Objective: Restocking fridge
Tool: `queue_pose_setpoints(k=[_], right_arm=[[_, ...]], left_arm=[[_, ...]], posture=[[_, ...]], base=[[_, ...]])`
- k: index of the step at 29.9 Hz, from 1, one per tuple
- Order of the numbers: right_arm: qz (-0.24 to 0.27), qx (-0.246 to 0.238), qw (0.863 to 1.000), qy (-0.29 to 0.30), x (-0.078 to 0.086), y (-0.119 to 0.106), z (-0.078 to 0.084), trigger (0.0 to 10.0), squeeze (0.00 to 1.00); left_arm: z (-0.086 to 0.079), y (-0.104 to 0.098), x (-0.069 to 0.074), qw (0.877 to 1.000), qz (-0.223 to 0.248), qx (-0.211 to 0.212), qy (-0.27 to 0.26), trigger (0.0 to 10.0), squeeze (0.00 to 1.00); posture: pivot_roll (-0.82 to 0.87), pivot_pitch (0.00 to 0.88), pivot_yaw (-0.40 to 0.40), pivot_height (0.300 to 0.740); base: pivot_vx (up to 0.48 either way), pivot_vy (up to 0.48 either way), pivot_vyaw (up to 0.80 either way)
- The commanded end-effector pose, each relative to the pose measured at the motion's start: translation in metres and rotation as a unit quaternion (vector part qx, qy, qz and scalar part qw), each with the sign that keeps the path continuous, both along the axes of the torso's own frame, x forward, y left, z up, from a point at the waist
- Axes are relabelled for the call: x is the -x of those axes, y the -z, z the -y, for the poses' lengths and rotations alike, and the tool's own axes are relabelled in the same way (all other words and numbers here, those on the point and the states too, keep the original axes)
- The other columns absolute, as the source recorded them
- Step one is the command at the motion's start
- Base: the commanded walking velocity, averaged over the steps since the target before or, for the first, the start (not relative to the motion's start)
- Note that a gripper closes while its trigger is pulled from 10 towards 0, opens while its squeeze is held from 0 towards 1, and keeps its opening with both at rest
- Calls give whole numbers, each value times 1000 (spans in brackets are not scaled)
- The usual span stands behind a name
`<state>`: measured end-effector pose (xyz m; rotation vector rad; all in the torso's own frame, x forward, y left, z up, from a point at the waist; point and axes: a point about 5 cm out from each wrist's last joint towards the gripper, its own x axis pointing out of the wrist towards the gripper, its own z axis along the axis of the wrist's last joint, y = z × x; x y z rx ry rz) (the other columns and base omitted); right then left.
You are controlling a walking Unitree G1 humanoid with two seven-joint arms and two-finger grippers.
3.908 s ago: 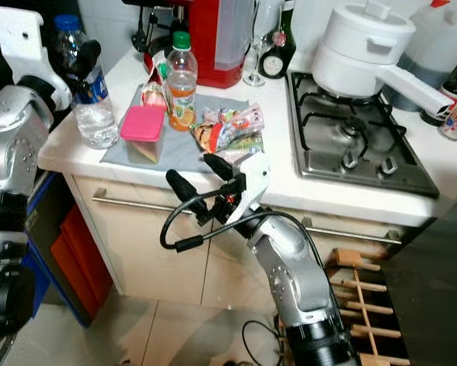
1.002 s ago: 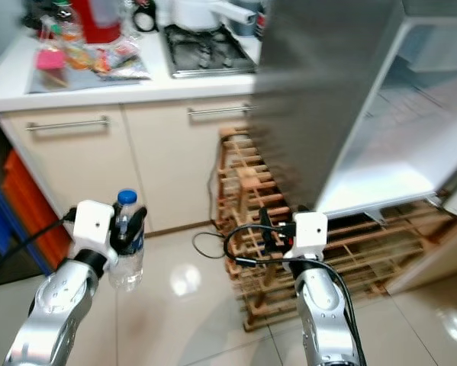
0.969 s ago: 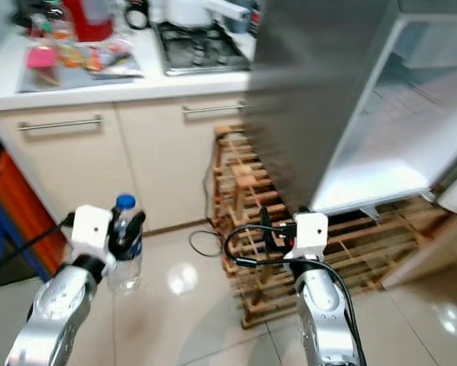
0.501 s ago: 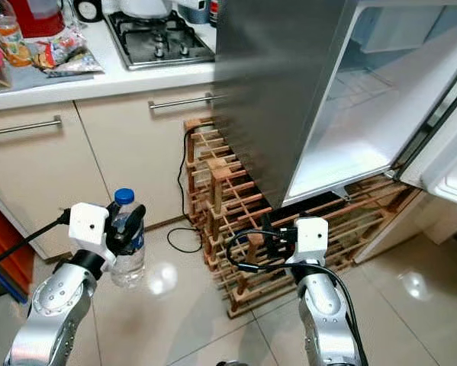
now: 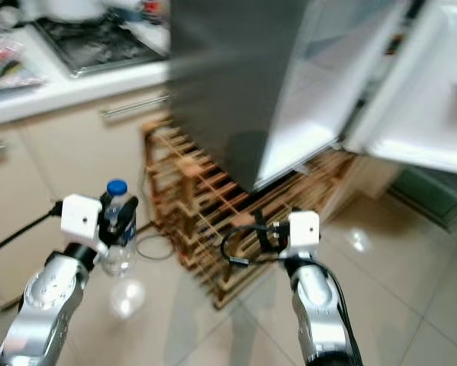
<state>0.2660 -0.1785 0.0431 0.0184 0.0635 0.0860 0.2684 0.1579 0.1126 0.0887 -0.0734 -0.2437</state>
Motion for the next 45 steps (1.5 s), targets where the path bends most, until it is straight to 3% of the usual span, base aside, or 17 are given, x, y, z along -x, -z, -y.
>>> queue_pose_setpoints(k=[1, 3, 10, 22, 35, 40, 45], right_arm=[[29, 1, 999, 30, -2, -7, 8, 10000, 0], [42, 5, 998, 47, -1, -10, 16, 10000, 0], [77, 31, 996, 39, -1, -19, 21, 10000, 0], [33, 21, 999, -2, -4, -6, -1, 10000, 0], [56, 42, 997, 7, 1, -16, 2, 10000, 0], [92, 57, 994, 6, -7, -35, 2, 10000, 0], [87, 57, 995, 8, -12, -37, 1, 10000, 0]], left_arm=[[-5, 1, 3, 1000, 2, 22, -18, 10000, 0], [-8, -1, 3, 998, 5, 43, -36, 10000, 0], [-5, -3, 5, 998, 11, 49, -27, 10000, 0], [0, -6, -4, 999, 16, 19, -30, 10000, 0], [2, -8, 0, 998, 25, 39, -37, 10000, 0], [9, -11, 0, 999, 35, 32, -20, 10000, 0], [14, -13, -2, 999, 45, 21, -6, 10000, 0]], posture=[[5, 0, -32, 740], [5, 0, -32, 740], [-7, 0, -38, 740], [1, 0, -34, 740], [4, 0, -41, 740], [-5, 0, -44, 740], [-2, 0, -48, 740]], base=[[0, -375, -738], [0, -349, -738], [0, -155, -733], [71, 0, -303], [464, 0, 0], [480, 0, 0], [480, 0, 314]])
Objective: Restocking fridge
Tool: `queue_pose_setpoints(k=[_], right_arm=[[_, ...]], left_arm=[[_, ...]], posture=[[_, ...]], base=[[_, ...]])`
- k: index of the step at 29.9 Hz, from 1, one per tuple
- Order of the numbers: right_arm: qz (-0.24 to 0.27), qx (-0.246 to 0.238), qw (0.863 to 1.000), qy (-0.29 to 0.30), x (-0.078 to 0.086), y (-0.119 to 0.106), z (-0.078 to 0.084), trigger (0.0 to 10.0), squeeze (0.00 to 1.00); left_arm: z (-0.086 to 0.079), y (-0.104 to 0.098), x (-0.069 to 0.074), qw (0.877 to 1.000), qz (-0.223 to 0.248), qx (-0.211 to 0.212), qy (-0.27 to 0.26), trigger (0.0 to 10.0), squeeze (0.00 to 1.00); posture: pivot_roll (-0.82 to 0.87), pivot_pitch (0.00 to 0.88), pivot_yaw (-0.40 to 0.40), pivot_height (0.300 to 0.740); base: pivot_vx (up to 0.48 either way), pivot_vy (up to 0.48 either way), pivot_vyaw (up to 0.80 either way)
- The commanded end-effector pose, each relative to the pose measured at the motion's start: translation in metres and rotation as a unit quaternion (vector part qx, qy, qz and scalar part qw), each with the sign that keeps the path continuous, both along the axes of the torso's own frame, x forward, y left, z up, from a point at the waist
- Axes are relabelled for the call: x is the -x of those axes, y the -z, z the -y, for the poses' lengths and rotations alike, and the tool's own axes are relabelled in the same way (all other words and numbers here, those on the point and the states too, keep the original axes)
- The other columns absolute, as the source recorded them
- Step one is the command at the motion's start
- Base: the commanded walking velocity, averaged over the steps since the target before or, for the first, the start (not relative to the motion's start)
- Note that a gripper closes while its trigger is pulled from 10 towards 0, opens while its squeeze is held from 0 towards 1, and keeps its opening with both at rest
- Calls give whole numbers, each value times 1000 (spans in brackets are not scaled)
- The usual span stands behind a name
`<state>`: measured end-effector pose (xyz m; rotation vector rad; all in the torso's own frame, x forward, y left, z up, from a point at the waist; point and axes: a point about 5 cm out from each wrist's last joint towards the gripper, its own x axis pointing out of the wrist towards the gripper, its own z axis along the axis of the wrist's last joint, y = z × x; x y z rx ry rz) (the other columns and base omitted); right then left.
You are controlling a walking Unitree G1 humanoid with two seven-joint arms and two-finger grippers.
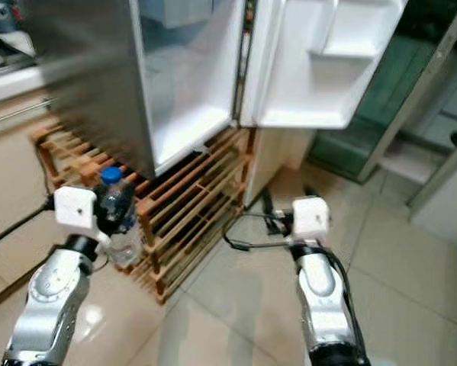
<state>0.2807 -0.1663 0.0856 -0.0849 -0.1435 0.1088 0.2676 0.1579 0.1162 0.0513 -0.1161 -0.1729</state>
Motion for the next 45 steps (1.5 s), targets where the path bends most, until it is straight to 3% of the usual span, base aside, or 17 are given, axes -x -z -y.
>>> queue_pose_setpoints(k=[1, 22, 45], right_arm=[[-19, 8, 1000, 23, 3, 6, 13, 10000, 0], [-31, 5, 999, 21, 9, 10, 10, 10000, 0], [-49, -7, 999, -11, 10, 14, 1, 10000, 0]], left_arm=[[16, -11, -3, 999, 28, -4, 35, 10000, 0], [18, -9, -4, 998, 25, -10, 65, 10000, 0], [18, -19, -1, 996, 37, -5, 75, 10000, 0]], posture=[[1, 0, -49, 740], [3, 0, -42, 740], [6, 0, -39, 740]], base=[[480, 0, 0], [480, 0, -575], [416, 0, 0]])
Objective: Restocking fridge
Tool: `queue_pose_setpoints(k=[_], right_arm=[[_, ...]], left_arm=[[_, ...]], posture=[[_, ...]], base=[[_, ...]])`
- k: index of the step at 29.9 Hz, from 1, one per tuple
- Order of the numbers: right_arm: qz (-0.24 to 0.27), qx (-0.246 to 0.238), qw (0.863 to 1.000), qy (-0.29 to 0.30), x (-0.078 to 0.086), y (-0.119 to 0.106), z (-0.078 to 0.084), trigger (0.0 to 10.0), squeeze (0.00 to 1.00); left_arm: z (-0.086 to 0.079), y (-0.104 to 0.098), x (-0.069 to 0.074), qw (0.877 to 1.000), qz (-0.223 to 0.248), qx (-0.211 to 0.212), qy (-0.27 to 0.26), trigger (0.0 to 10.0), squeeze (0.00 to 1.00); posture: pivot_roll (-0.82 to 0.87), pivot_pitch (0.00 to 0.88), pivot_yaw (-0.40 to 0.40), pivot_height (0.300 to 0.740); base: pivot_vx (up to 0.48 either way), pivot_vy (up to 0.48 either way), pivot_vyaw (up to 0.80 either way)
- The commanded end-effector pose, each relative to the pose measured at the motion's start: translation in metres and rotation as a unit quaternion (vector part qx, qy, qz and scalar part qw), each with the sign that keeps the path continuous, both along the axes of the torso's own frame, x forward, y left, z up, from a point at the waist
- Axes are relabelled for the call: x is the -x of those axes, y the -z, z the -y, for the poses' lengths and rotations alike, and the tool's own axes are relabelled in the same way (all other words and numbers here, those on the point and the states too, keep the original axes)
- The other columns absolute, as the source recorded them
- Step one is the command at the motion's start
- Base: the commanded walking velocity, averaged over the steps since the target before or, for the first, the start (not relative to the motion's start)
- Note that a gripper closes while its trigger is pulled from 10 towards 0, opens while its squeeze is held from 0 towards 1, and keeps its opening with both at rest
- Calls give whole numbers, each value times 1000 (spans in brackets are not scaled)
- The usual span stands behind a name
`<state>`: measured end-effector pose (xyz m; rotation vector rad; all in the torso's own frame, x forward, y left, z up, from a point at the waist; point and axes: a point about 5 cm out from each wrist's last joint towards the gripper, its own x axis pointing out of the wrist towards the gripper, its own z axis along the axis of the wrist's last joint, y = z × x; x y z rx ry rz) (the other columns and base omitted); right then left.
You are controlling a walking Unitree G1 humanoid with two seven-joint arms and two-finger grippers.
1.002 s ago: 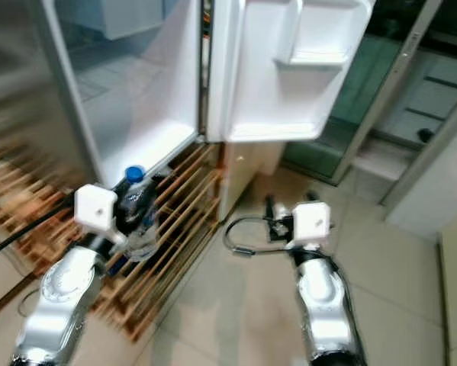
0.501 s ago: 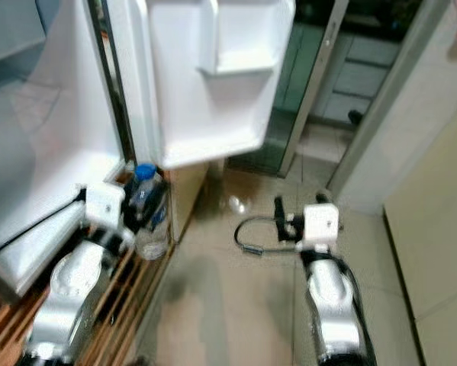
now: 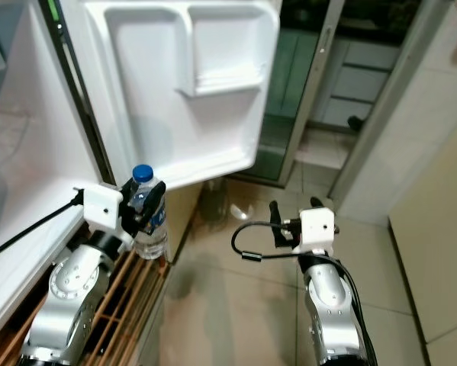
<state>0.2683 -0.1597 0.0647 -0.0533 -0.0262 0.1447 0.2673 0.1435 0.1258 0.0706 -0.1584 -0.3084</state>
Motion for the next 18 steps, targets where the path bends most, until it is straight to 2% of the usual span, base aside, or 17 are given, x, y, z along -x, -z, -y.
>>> queue_pose_setpoints(k=[1, 4, 5, 6, 10, 16, 18], right_arm=[[11, 5, 1000, 5, -2, -7, 7, 10000, 0], [10, 7, 1000, 2, -1, -8, 5, 10000, 0], [11, 7, 1000, 0, -1, -9, 4, 10000, 0], [12, 7, 1000, -1, -1, -9, 4, 10000, 0], [9, 9, 1000, -3, 0, -8, 4, 10000, 0], [6, 6, 1000, 1, 1, -8, 4, 10000, 0], [5, 6, 1000, 0, 1, -8, 4, 10000, 0]], left_arm=[[3, -9, -2, 1000, 16, 7, 8, 10000, 0], [3, -9, -3, 1000, 14, 1, 4, 10000, 0], [2, -7, -5, 1000, 13, -22, -6, 10000, 0], [2, -6, -5, 1000, 13, -27, -9, 10000, 0], [2, -7, -5, 1000, 14, -18, -9, 10000, 0], [3, -11, -6, 1000, 19, -1, -10, 10000, 0], [5, -16, -7, 1000, 25, 7, -3, 10000, 0]], posture=[[6, 0, -39, 740], [5, 0, -35, 740], [5, 0, -35, 740], [5, 0, -35, 740], [2, 0, -36, 740], [-3, 0, -37, 740], [-4, 0, -37, 740]], base=[[0, 0, 0], [0, 0, 0], [398, 0, 581], [398, 0, 581], [461, 0, 706], [455, 0, 0], [0, 0, 0]])
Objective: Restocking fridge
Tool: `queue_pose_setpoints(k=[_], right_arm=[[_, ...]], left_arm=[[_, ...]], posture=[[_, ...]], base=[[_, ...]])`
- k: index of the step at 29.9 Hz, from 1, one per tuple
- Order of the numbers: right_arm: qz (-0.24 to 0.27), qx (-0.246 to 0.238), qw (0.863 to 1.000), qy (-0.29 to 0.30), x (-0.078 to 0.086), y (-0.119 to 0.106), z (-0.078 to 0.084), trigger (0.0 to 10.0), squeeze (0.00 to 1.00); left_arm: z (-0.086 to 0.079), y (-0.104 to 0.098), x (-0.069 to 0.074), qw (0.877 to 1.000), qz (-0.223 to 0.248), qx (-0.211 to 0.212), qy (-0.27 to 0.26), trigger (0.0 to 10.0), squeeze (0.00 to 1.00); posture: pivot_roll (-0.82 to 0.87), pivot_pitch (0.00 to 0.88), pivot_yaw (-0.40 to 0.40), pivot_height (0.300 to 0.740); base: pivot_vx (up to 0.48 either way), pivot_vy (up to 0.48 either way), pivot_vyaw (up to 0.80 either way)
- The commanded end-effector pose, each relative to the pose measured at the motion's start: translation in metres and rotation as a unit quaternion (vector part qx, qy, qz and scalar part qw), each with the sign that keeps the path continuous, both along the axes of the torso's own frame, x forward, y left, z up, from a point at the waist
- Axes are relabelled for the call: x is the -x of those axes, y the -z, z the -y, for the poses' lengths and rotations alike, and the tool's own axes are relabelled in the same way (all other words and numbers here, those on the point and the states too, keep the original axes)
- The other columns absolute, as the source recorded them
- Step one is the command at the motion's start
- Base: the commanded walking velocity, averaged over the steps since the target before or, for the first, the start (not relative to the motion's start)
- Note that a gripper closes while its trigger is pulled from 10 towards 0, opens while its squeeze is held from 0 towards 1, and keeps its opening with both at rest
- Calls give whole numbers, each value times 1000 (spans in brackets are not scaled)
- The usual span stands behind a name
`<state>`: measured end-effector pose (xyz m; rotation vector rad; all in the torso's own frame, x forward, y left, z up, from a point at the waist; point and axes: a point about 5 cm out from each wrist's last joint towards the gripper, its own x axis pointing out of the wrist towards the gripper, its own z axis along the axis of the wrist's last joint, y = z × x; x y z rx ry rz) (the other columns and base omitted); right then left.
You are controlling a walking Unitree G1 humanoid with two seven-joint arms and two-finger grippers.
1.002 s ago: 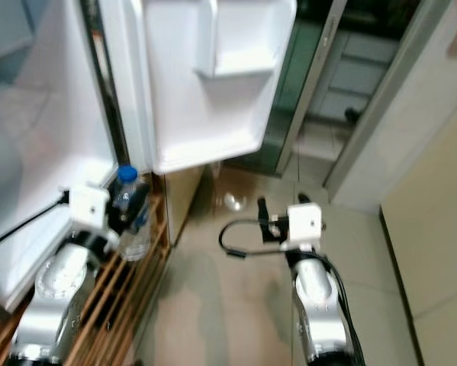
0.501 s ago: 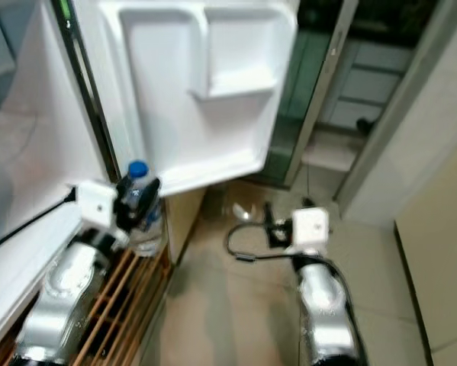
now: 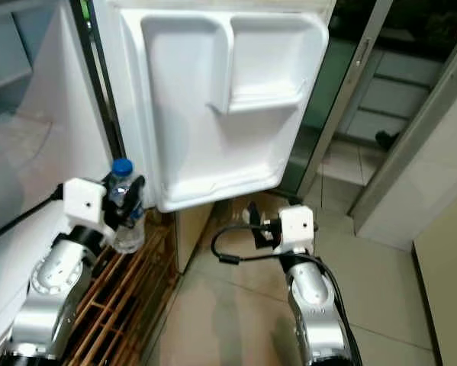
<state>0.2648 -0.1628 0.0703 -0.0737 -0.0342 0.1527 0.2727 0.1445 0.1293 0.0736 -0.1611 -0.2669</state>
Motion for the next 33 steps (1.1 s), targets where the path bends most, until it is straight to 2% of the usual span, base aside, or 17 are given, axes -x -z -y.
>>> queue_pose_setpoints(k=[1, 2, 6, 10, 14, 19, 22, 27, 31, 33], right_arm=[[0, -4, 1000, 3, -2, -3, 1, 10000, 0], [-1, -5, 1000, 2, -2, -2, 1, 10000, 0], [-5, -6, 1000, 0, -1, 1, 1, 10000, 0], [-7, -8, 1000, -2, 0, 1, 0, 10000, 0], [-8, -11, 1000, -6, 2, 1, -2, 10000, 0], [-8, -12, 1000, -8, 3, 0, -3, 10000, 0], [-9, -11, 1000, -8, 3, 1, -2, 10000, 0], [-10, -12, 1000, -10, 3, 1, -3, 10000, 0], [-9, -12, 1000, -11, 4, 1, -3, 10000, 0], [-9, -18, 1000, -17, 6, 1, -3, 10000, 0]], left_arm=[[7, -15, -2, 999, 28, 5, 26, 10000, 0], [10, -22, -1, 998, 41, 1, 47, 10000, 0], [12, -30, -1, 996, 45, 0, 79, 10000, 0], [10, -31, 3, 992, 34, -18, 119, 10000, 0], [11, -33, 12, 977, -2, -32, 209, 10000, 0], [13, -47, 10, 971, 1, -22, 238, 10000, 0], [16, -57, 5, 970, 14, -13, 242, 10000, 0], [45, -84, -15, 964, 47, 61, 253, 10000, 0], [63, -92, -25, 961, 59, 84, 255, 10000, 0], [74, -98, -36, 964, 80, 82, 239, 10000, 0]], posture=[[-4, 0, -37, 740], [-2, 0, -36, 740], [-2, 0, -33, 740], [-3, 0, -30, 740], [-4, 0, -30, 740], [-6, 0, -29, 740], [-7, 0, -29, 740], [-18, 0, -29, 740], [-31, 0, -26, 740], [-41, 0, -21, 740]], base=[[0, 0, 0], [0, 0, 0], [0, 0, 0], [0, 0, 0], [0, 0, 0], [0, 0, 0], [0, 0, 0], [0, 0, 0], [0, 0, 0], [0, 0, 0]])
